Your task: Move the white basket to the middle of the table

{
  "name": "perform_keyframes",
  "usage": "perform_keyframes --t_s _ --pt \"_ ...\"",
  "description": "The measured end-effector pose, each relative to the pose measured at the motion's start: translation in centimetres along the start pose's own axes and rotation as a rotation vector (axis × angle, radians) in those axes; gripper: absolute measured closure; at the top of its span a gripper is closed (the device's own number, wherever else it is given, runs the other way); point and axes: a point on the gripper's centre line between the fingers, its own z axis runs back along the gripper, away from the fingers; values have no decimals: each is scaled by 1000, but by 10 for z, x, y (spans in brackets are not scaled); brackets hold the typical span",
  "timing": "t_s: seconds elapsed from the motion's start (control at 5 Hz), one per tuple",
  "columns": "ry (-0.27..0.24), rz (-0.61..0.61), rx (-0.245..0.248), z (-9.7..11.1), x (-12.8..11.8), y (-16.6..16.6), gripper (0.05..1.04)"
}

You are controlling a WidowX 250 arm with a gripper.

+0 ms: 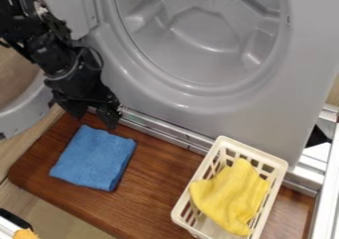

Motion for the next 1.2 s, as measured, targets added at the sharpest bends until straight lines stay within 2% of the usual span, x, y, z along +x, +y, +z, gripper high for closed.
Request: perform_keyframes --t_s 0.2,0.4,0.6,0.8,1.0,1.2 --pt "15 13 -8 -4 -3 -1 83" --pt "30 2 -60 -8 -9 -31 84" --pt "21 -22 -102 -13 -8 -63 84" --pt "48 -40 -139 -27 -13 -92 83" --pt "64 -42 -161 -50 -19 -120 83" --pt "72 -3 -194 -70 -18 -133 84"
